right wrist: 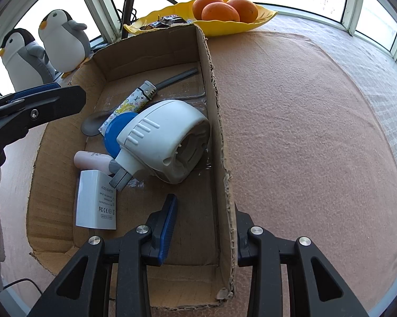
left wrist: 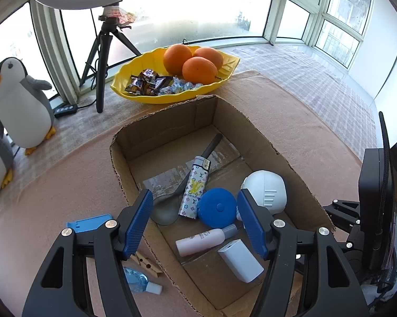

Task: Organize rigid objects
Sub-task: 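Carry the blue tape measure into the box and open the left tool, then move the left tool to the blue spray bottle and grasp it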

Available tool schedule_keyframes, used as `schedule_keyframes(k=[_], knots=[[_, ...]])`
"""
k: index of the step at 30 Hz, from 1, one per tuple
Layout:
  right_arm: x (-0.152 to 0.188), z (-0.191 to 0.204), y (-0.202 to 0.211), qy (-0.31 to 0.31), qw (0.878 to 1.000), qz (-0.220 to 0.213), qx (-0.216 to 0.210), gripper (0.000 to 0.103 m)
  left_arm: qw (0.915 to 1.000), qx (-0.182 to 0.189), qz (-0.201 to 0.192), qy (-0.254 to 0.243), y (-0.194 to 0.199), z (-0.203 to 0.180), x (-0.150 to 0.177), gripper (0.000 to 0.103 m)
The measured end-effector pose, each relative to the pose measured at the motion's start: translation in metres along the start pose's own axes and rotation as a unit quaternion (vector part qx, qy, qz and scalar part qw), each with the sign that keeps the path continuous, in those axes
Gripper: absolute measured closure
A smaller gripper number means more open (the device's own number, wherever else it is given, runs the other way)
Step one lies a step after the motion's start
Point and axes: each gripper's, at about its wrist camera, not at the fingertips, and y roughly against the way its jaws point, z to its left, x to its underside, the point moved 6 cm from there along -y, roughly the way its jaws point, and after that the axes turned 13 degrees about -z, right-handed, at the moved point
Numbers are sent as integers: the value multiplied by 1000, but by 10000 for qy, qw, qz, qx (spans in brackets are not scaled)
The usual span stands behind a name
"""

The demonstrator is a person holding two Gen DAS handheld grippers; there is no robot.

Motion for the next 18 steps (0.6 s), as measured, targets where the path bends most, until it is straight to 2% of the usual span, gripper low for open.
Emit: schedule_keyframes(k=[5, 9, 14, 18], knots=[[0, 0, 0, -2, 10000, -3, 2, 71, 9993, -124, -193, 303, 23, 36, -2, 37], [0, 0, 0, -2, 10000, -4, 0, 70, 9968, -380, -288, 647, 38, 81, 9, 37], [-1, 1, 1, 2, 10000, -10, -8, 70, 9928, -786, -30, 904, 42, 127, 43, 37], [-2, 2, 0, -12, 10000, -16, -9, 69, 9897, -907, 164, 1093, 47, 131, 70, 37]])
